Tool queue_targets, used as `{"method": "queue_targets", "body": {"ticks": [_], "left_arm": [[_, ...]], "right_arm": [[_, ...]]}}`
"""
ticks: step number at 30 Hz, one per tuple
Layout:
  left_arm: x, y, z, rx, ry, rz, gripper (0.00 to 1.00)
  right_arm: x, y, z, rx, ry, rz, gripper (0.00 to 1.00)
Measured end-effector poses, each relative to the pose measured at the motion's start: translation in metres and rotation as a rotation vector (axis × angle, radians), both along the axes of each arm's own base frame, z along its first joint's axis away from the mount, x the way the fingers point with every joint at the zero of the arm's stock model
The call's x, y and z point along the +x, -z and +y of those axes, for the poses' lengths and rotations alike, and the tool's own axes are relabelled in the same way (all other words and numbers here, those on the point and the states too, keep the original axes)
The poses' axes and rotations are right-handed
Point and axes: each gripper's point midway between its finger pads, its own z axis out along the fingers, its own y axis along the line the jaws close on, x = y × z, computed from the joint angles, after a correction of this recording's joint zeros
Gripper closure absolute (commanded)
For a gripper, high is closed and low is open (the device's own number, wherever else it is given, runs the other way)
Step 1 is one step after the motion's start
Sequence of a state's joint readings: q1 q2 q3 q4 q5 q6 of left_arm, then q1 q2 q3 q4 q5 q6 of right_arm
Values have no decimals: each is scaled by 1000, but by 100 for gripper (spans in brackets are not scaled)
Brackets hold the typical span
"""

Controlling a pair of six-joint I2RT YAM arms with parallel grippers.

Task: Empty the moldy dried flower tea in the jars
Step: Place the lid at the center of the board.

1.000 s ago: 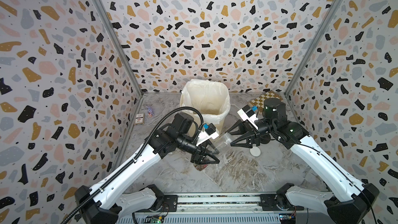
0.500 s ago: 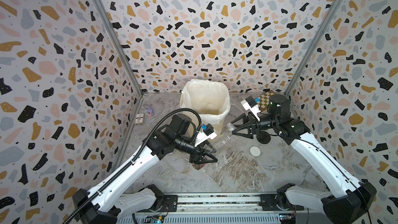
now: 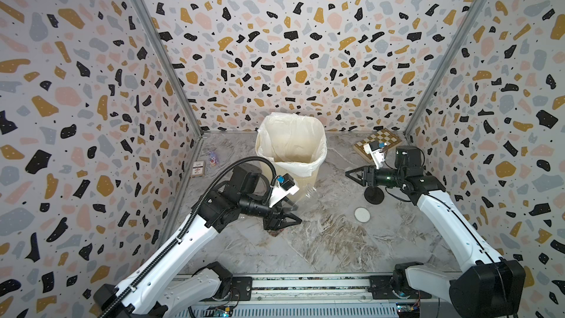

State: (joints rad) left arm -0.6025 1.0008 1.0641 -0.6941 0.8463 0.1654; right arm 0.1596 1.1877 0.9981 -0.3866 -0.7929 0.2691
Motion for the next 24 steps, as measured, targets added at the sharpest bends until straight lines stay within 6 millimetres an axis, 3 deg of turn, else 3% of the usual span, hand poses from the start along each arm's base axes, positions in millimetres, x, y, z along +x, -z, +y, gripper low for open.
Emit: {"method": "queue_targets", "body": {"ticks": [7, 12, 17, 24], "left_arm": [[2, 5, 3, 6, -18, -3, 63], [2, 11, 4, 10, -24, 5, 63], [4, 14, 4, 7, -31, 9, 63], [12, 14, 4, 0, -52, 9, 63]], "right_arm": [[33, 93, -42, -247, 251, 145, 62], [43, 153, -66, -418, 378, 226, 61], [51, 183, -69, -561, 433, 227, 60], [55, 205, -73, -649, 474, 228, 58]]}}
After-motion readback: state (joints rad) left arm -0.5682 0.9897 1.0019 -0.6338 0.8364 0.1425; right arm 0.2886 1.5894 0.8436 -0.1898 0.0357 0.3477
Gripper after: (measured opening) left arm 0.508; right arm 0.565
